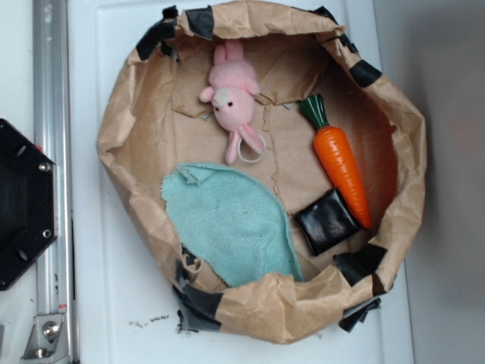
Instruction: Grab the black box.
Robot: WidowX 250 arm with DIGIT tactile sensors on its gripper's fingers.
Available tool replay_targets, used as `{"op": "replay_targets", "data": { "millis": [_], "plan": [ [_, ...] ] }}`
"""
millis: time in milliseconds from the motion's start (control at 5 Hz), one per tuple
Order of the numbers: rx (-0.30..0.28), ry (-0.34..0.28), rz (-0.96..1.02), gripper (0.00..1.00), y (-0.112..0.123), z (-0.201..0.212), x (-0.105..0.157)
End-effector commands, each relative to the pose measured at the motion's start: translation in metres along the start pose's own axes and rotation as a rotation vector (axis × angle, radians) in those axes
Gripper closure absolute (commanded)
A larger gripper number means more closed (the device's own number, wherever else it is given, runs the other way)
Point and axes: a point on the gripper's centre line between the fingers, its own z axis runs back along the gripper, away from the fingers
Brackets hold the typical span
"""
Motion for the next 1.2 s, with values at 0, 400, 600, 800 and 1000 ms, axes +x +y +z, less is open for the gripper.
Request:
{"op": "replay_targets", "data": {
  "millis": [0, 400, 600, 800, 1000],
  "plan": [
    [0.0, 0.0, 0.0, 0.0, 0.0, 0.0, 0.0],
    [-0.042, -0.128, 0.311, 0.0, 0.016, -0.017, 0.085],
    [-0.105, -0.161, 0.397, 0.0, 0.012, -0.044, 0.107],
    [-0.119, -0.174, 0.413, 0.0, 0.002, -0.069, 0.118],
    [-0.119, -0.174, 0.413, 0.0, 0.002, -0.069, 0.118]
  ]
}}
